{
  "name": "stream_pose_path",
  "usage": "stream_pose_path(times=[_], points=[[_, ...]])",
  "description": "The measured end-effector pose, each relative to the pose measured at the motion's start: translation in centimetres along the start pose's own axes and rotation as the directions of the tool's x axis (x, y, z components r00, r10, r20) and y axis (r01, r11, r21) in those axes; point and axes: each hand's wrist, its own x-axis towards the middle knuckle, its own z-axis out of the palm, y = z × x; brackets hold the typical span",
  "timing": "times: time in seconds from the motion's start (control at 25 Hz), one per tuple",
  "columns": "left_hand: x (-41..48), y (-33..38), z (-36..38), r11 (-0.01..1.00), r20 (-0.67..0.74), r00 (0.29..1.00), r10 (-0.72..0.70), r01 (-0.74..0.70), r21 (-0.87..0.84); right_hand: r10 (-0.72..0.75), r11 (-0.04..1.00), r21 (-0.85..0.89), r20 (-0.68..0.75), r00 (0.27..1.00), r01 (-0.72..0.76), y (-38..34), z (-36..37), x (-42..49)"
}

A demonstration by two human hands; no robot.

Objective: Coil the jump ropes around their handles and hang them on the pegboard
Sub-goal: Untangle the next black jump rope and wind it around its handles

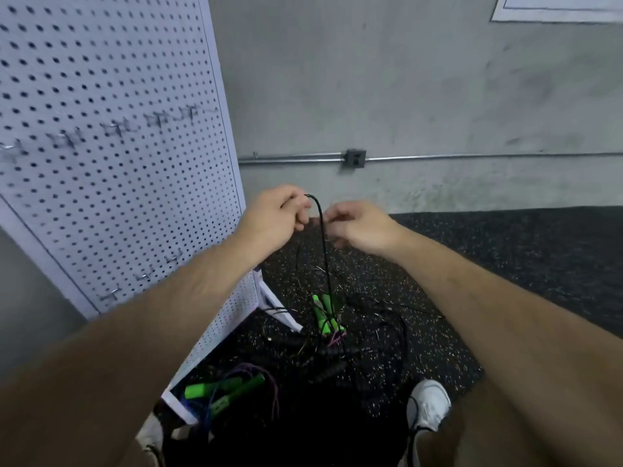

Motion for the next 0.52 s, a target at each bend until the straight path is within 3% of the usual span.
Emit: stream_pose_path(times=[0.2, 0.4, 0.52], points=[[0.9, 3.3, -2.9, 0.98, -0.134, 0.991, -0.013, -0.014, -0.199, -0.023, 0.996, 0.083, 0.136, 0.991, 0.011, 1.1, 2.0, 1.0], [0.7, 1.3, -3.6, 0.976, -0.218, 0.975, 0.033, -0.078, -0.204, -0.076, 0.988, 0.13, -0.093, 0.993, 0.088, -1.1, 2.7, 2.3], [-0.2, -0.5, -3.3, 0.957, -0.205, 0.978, 0.044, -0.1, -0.271, -0.12, 0.976, 0.168, -0.115, 0.986, 0.138, -1.6, 2.4, 2.7]])
